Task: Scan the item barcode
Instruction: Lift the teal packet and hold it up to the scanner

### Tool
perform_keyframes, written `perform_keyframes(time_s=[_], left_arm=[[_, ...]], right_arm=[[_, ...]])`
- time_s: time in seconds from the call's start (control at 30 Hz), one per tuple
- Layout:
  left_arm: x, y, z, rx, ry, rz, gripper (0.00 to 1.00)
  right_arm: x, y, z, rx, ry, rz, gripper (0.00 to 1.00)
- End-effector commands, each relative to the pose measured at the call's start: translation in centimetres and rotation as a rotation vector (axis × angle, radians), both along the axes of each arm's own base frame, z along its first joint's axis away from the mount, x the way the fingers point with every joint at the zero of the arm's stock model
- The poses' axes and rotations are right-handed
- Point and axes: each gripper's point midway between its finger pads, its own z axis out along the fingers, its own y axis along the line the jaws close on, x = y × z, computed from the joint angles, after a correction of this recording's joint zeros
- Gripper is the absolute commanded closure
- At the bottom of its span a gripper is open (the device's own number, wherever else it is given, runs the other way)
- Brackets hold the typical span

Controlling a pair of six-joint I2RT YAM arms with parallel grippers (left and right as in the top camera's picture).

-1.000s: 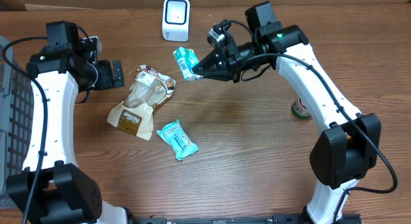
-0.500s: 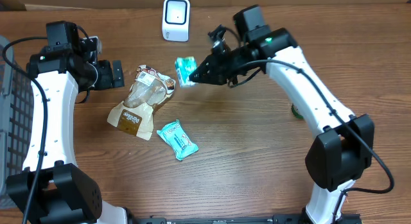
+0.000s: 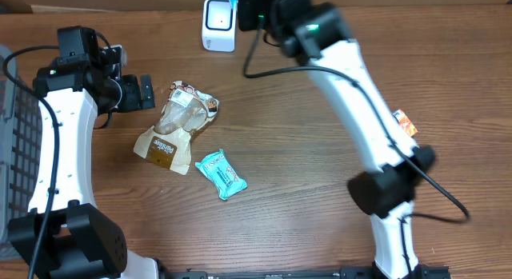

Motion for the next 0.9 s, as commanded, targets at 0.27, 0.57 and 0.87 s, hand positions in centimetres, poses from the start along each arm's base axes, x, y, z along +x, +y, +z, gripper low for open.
perform_keyframes(time_s=[0.27, 0.57, 0.87], left_arm=[[0.2, 0.2, 1.0, 0.009, -0.028, -0.014, 0.00], [0.2, 0.2, 1.0, 0.009, -0.028, -0.014, 0.00], [0.2, 0.2, 1.0, 0.009, -0.028, -0.014, 0.00]], right_arm=[[9.2, 2.8, -9.5, -0.602, -0.363, 0.010, 0.93], [10.6, 5.3, -16.6, -0.916, -0.438, 0.284, 0.93], [10.9, 5.0, -18.0, -0.929, -0.422, 0.296, 0.96]])
